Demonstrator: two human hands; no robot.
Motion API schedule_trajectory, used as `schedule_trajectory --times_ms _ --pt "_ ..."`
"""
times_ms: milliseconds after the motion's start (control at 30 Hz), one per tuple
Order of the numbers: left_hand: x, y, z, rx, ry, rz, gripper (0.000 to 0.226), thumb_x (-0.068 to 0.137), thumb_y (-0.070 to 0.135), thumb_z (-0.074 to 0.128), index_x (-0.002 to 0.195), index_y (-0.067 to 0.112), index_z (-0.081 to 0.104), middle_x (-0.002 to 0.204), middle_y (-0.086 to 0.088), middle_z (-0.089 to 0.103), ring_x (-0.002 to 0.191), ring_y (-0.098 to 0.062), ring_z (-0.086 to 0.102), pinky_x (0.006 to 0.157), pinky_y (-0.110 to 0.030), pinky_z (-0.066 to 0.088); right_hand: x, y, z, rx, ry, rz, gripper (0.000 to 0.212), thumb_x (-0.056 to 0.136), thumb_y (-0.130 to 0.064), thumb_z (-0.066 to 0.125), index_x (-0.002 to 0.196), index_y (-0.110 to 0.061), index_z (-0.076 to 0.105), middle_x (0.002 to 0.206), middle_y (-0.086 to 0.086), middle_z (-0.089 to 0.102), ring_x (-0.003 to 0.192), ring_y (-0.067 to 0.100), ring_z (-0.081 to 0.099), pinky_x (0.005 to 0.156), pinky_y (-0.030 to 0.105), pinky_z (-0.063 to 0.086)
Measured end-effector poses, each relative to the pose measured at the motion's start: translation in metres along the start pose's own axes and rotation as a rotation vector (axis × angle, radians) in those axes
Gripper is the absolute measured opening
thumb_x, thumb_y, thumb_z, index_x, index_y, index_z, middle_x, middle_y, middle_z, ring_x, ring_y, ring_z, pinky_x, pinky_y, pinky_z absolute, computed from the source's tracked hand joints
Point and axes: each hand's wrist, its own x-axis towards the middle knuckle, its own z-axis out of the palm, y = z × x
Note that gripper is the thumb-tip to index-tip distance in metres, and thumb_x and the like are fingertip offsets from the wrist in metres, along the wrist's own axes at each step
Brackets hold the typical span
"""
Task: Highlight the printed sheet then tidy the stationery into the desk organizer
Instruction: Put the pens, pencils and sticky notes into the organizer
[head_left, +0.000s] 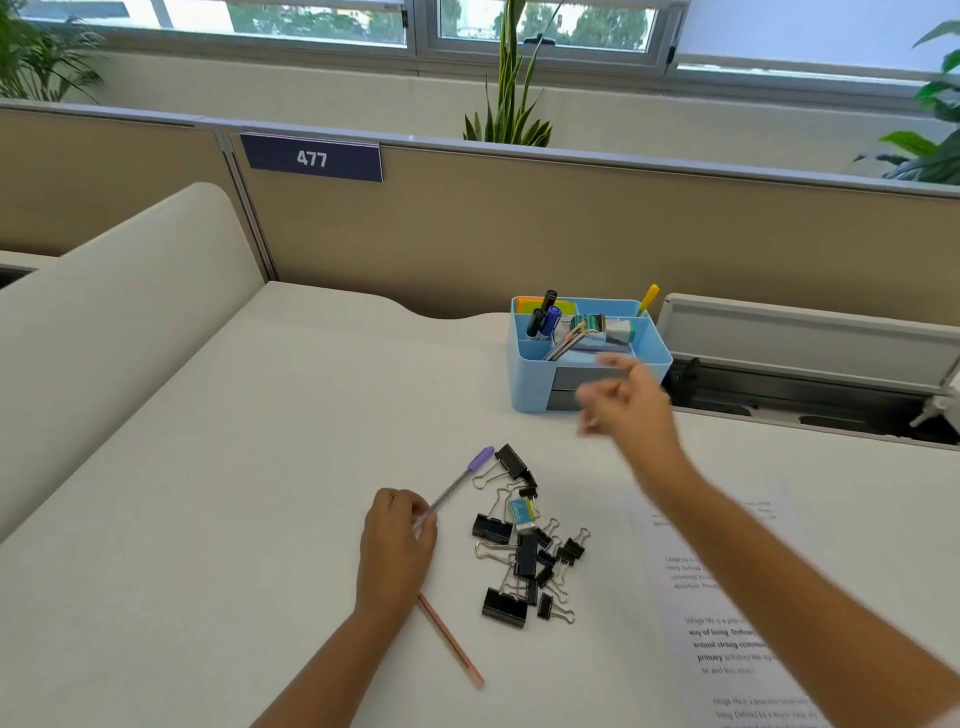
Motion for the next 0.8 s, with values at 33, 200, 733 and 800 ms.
schedule_trajectory --times_ms 33,200,733,800 --pt "0.0 0.0 0.0 -0.001 -0.002 -0.004 0.007 0.082 0.008 0.063 0.085 0.012 0.058 0.088 0.002 0.049 0.081 -0.016 0.052 0.07 -0.023 0.039 -0.02 0.009 0.009 -0.042 -0.076 0.013 0.032 0.087 -0.003 0.057 0.114 -0.018 0.048 0.087 0.006 0.061 0.064 0.012 0.061 0.057 0.023 0.056" --pt "0.001 0.006 -0.01 -0.126 0.036 -0.048 0.012 0.086 0.004 0.057 0.081 0.014 0.054 0.091 -0.005 0.051 0.078 -0.006 0.049 0.068 -0.006 0.036 -0.08 0.054 0.034 -0.039 -0.226 0.124 0.02 0.086 0.0 0.056 0.095 -0.018 0.058 0.086 0.012 0.061 0.058 0.014 0.06 0.053 0.022 0.053" --pt "0.008 0.076 -0.02 -0.68 -0.301 -0.099 0.025 0.095 0.005 0.041 0.103 0.023 0.058 0.08 0.001 0.064 0.076 -0.005 0.057 0.066 -0.013 0.044 -0.096 0.042 0.06 -0.078 -0.146 -0.062 0.013 0.089 -0.031 0.058 0.101 -0.036 0.058 0.093 -0.008 0.063 0.074 -0.003 0.056 0.067 0.011 0.045" --pt "0.001 0.078 -0.017 -0.675 -0.376 -0.062 0.023 0.094 0.004 0.042 0.103 0.018 0.057 0.077 0.001 0.065 0.071 0.003 0.059 0.065 -0.009 0.044 -0.082 0.031 0.049 0.04 -0.11 0.008 0.014 0.09 -0.025 0.058 0.101 -0.033 0.059 0.087 -0.006 0.066 0.07 -0.002 0.059 0.065 0.015 0.047"
